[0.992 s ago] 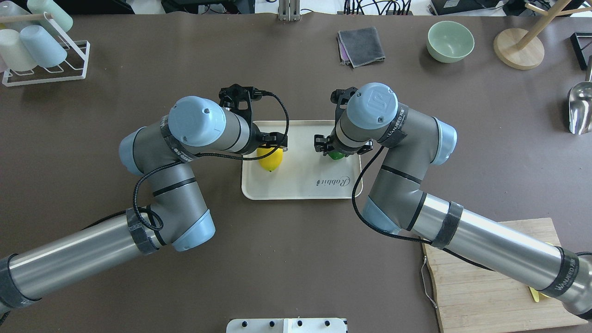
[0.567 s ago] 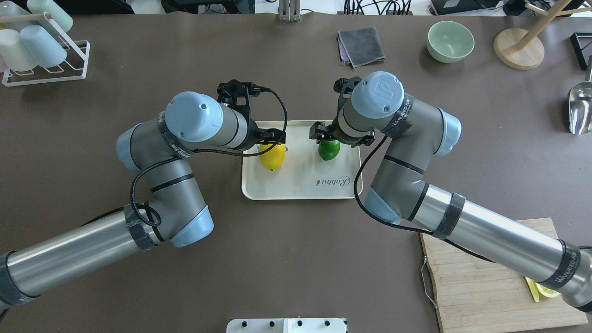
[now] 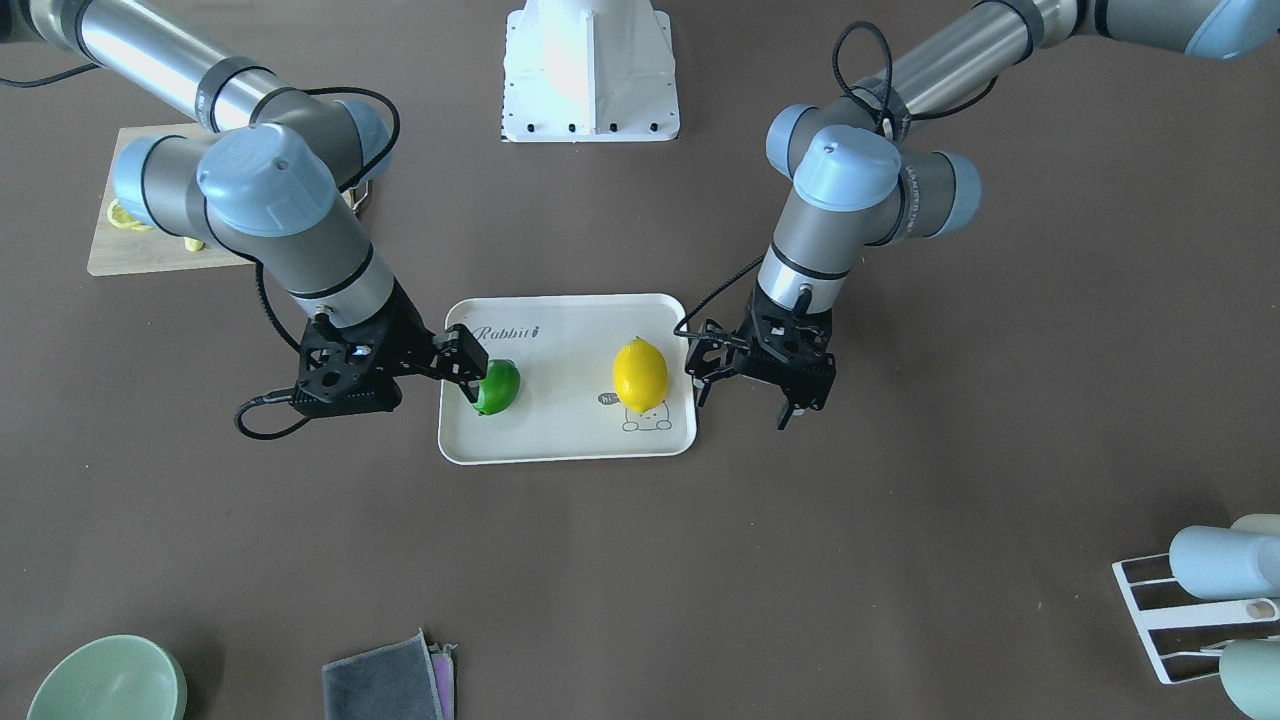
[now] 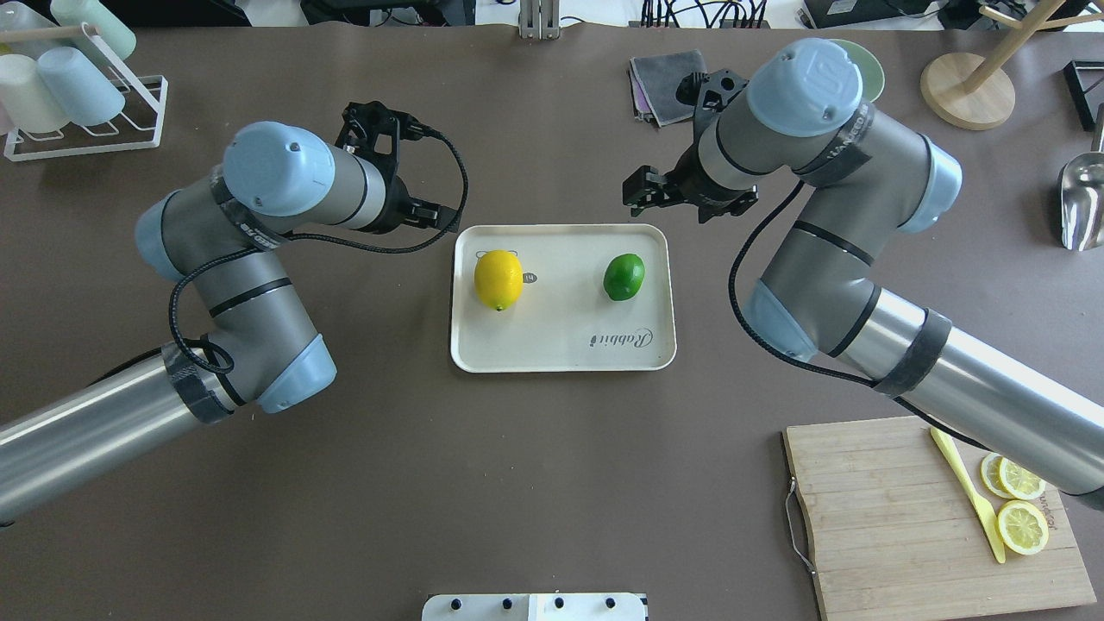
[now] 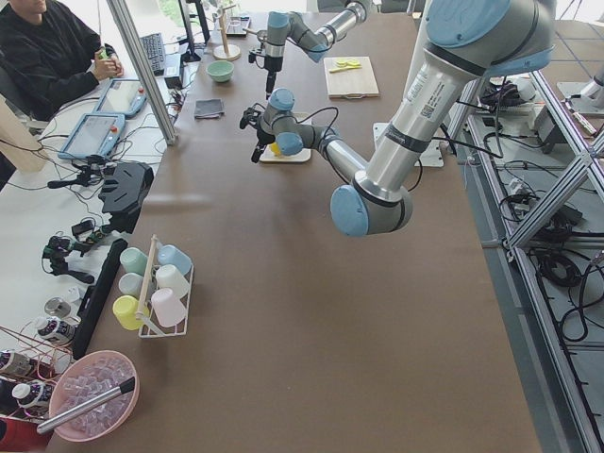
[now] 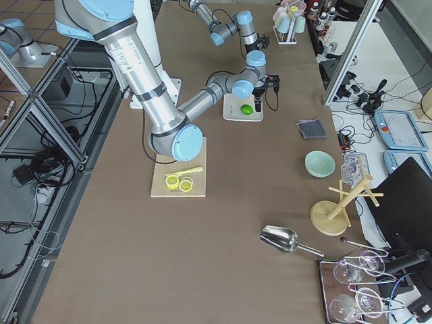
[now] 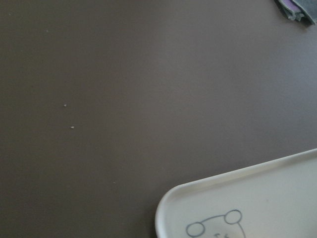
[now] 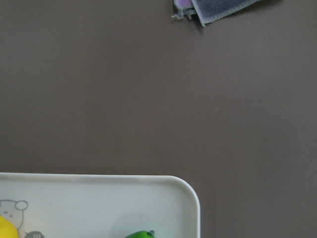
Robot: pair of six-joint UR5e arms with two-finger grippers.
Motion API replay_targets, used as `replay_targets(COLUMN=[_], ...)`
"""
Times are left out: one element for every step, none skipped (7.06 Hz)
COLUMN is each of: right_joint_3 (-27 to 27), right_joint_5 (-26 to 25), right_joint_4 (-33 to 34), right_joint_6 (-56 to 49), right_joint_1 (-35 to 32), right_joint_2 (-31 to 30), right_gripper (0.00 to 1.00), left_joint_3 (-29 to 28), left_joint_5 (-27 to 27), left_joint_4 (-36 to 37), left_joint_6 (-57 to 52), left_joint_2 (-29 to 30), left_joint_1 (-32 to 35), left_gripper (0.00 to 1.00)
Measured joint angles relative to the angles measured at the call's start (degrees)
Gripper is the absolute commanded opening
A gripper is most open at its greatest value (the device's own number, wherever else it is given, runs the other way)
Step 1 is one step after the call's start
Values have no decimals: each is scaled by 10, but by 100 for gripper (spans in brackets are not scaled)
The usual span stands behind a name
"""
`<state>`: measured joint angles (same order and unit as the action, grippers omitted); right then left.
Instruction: Place all lemons on tray
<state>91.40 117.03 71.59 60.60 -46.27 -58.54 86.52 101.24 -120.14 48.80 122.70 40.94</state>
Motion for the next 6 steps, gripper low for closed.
replay_targets(right_joint_3=[26,50,74,97,119,138], right_joint_5=[31,49,53,59,72,93], right_joint_4=[-1,-4,-5,-5,-4,-1], right_joint_6=[-42,-64,-73,-83,-119,-178], right_joint_1=[-35,-62,-82,-104,-128,-154], right_joint_2=[-37,-74,-112,-150,-196,-247], right_gripper=[100,100,100,100,100,100], left_joint_3=[23,48,74,97,107,105], left_joint_5=[15,40,57,64,65,67], left_joint_4=[-3,-6,-8,-18,-55,-108], left_joint_6=[-21,-45,-80,-117,-144,-156], left_joint_2=[-28,-57,-92,-137,-190,-236], left_joint_1=[29,54,76,93,107,123], left_gripper=[98,98,98,98,98,98])
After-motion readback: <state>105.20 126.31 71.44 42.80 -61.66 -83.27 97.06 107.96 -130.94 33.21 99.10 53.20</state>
